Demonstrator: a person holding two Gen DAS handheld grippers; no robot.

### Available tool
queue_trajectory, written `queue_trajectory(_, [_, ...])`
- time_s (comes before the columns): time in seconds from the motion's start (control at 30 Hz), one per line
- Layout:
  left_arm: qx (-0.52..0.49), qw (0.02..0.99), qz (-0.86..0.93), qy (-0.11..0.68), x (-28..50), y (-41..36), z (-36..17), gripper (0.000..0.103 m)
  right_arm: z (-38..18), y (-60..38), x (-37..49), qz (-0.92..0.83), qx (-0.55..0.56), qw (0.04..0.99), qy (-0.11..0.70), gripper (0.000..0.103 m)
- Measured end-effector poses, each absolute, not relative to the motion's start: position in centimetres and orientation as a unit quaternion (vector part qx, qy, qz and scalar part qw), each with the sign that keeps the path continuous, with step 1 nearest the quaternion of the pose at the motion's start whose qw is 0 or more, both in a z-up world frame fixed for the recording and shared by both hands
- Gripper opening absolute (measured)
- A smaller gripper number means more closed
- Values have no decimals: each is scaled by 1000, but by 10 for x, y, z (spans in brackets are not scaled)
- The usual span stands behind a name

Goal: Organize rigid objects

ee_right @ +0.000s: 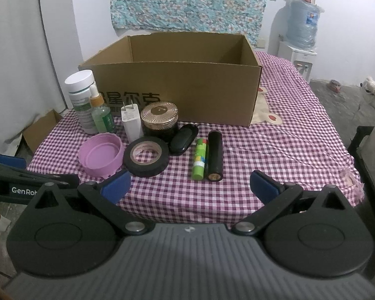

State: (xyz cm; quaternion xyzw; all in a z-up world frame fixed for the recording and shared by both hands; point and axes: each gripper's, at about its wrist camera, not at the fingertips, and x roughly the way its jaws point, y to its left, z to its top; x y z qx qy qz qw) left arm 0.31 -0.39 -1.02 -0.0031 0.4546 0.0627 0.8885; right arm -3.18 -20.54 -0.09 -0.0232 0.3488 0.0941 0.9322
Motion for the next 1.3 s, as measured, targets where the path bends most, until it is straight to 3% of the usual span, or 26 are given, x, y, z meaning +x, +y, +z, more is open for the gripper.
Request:
queue_trajectory(0.6, [-3, 887, 58, 459, 10, -7, -16, 103, 0, -216, -29, 104, 0, 936, 336, 102])
queue_trajectory(1.07, [-14, 931, -124, 342, 12, -36, 4, 102, -2, -290, -17, 80, 86, 947, 300, 102])
queue_trajectory(1.2, [-2, 921, -166, 352, 25, -55, 2, 94, -6, -300, -3, 76, 93, 945, 304, 97])
queue_trajectory(1.3, [6, 911, -197, 363, 34, -69, -1, 83, -11, -297, 13, 82, 79, 942, 317, 86])
